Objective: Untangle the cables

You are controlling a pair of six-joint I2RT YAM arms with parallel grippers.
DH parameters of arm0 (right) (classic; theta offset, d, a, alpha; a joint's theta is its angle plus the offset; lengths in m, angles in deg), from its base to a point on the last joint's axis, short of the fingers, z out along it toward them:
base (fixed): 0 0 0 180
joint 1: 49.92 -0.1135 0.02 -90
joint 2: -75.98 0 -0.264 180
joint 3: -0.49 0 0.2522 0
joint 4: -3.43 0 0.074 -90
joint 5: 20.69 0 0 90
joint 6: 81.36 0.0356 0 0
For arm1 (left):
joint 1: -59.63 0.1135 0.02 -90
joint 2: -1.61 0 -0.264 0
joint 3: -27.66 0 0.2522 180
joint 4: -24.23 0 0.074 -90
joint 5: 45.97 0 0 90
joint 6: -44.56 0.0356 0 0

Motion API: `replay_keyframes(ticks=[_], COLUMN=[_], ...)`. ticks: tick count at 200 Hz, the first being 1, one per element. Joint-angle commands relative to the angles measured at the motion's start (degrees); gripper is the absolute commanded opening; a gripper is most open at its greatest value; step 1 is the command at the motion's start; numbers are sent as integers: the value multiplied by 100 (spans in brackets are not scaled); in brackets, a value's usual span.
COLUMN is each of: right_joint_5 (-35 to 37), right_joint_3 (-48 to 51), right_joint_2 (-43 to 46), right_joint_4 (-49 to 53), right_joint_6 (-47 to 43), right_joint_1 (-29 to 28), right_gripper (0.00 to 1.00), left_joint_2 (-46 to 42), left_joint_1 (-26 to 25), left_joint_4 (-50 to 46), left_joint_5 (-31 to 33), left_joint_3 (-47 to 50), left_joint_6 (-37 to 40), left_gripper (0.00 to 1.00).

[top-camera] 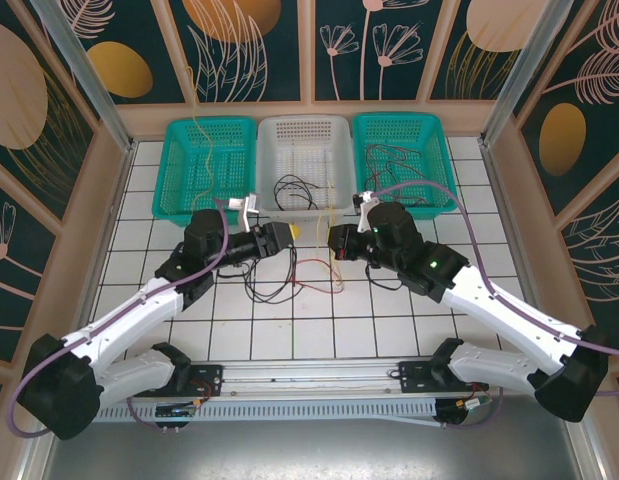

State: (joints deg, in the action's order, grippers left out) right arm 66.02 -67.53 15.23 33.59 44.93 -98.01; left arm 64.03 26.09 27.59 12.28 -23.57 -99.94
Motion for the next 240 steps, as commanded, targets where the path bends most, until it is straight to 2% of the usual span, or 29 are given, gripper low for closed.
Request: replay_keyframes(ticks=[1, 49, 105, 117, 131, 163, 174, 205, 217, 240], right_joint_5=[-137, 58, -88, -93, -106, -108, -27, 390, 723, 991], right_joint_3=[-269, -507, -597, -603, -579, -453, -420, -307, -301, -293], right_joint_2=[-151, -270, -468, -512, -525, -394, -267, 491, 822, 1335], right_joint_4=[-245, -448, -660, -690, -716, -673, -551, -239, -73, -56], right_joint_6=[-109, -184, -184, -202, -227, -382, -487, -689, -660, -656], right_joint_1=[-122, -398, -461, -490, -537, -585, -595, -402, -146, 351], right_gripper=[0, 0, 0, 0, 0, 0, 0, 0, 0, 0], left_joint_2=[8, 68, 293, 323, 342, 330, 411, 781, 816, 707], left_joint_1=[-55, -56, -83, -87, -87, -86, -82, 94, 194, 273], left_joint_4=[212, 408, 1186, 1239, 1230, 543, -174, -2966, -3347, -3602], left_joint_5=[-70, -138, -501, -534, -528, -116, 220, 1862, 1979, 1824], left_joint_3=[-162, -166, -105, -94, -105, -460, -784, -1873, -2062, -2080], left_joint_6=[170, 187, -292, -337, -341, -173, -20, 466, 673, 864], left_gripper=[55, 57, 56, 53, 36, 0, 0, 0, 0, 0])
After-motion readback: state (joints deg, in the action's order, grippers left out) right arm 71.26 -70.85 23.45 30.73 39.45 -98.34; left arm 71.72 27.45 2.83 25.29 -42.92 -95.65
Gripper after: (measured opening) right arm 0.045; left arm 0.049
